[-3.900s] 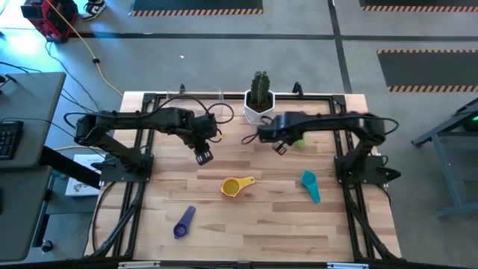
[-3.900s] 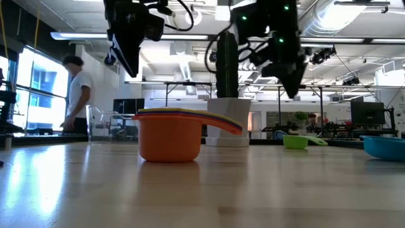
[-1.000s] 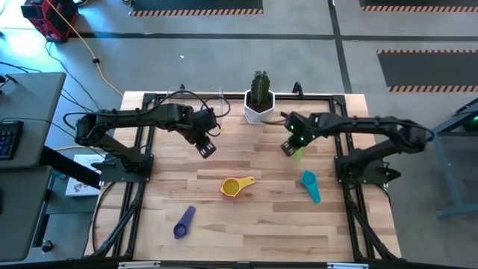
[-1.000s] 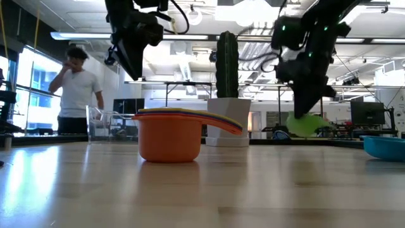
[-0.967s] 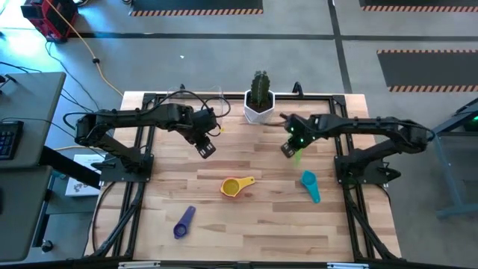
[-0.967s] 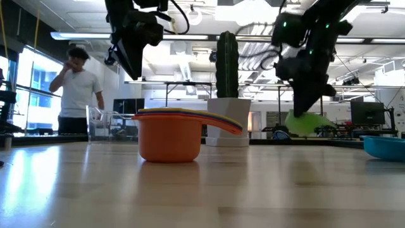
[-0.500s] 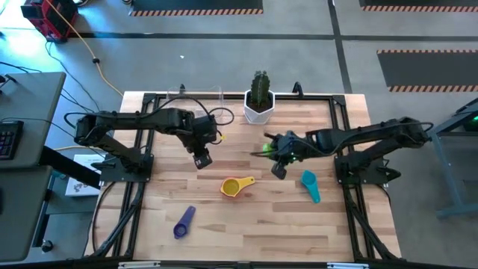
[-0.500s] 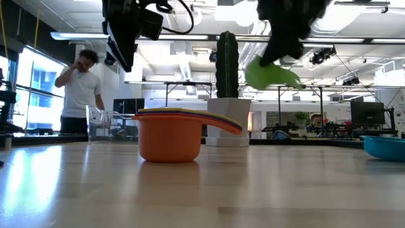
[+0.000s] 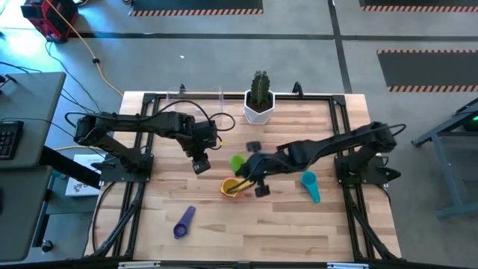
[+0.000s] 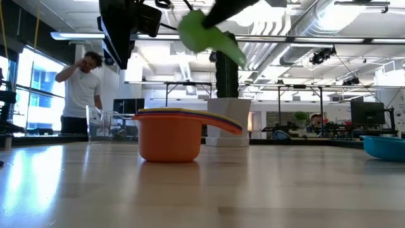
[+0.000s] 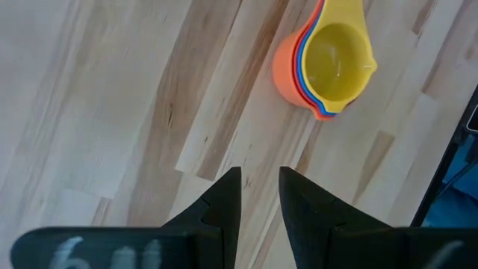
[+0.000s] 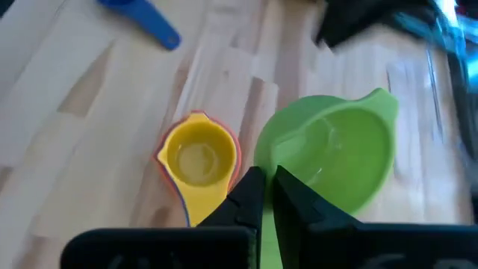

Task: Nest measuring cups in basket
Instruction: Stack the green measuring cup on top of the yellow measuring cup

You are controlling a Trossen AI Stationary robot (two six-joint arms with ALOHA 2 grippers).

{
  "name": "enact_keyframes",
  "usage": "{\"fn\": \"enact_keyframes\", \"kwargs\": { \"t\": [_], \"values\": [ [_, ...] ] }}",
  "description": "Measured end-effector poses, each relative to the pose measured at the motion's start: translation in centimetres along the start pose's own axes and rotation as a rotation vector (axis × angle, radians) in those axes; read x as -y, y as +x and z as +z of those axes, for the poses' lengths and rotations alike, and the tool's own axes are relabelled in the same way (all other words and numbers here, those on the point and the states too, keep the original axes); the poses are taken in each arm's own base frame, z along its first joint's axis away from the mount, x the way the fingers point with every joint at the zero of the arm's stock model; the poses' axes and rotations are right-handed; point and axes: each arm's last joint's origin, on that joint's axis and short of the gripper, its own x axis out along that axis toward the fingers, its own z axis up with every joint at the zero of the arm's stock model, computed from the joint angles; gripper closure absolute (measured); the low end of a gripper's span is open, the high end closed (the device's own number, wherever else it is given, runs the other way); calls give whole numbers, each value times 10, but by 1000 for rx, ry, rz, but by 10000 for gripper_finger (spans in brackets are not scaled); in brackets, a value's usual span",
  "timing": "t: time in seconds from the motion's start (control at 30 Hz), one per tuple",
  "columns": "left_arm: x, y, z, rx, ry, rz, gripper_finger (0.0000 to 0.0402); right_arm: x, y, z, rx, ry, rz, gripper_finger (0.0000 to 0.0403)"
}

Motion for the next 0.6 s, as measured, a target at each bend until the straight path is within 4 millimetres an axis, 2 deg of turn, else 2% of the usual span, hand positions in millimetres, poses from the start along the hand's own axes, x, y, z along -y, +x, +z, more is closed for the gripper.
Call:
{"fn": "enact_keyframes", "kwargs": {
  "t": [0.23, 0.37, 0.6],
  "values": [
    [0, 0, 0, -3, -28, 1, 321, -14, 22, 21, -112, -325, 61, 397],
    [0, 0, 0, -2, -72, 2, 321, -23, 33, 24, -133, -484, 113, 396],
    [0, 0, 0, 3, -153, 1, 321, -36, 49, 20, -140, -627, 188, 396]
  ]
}}
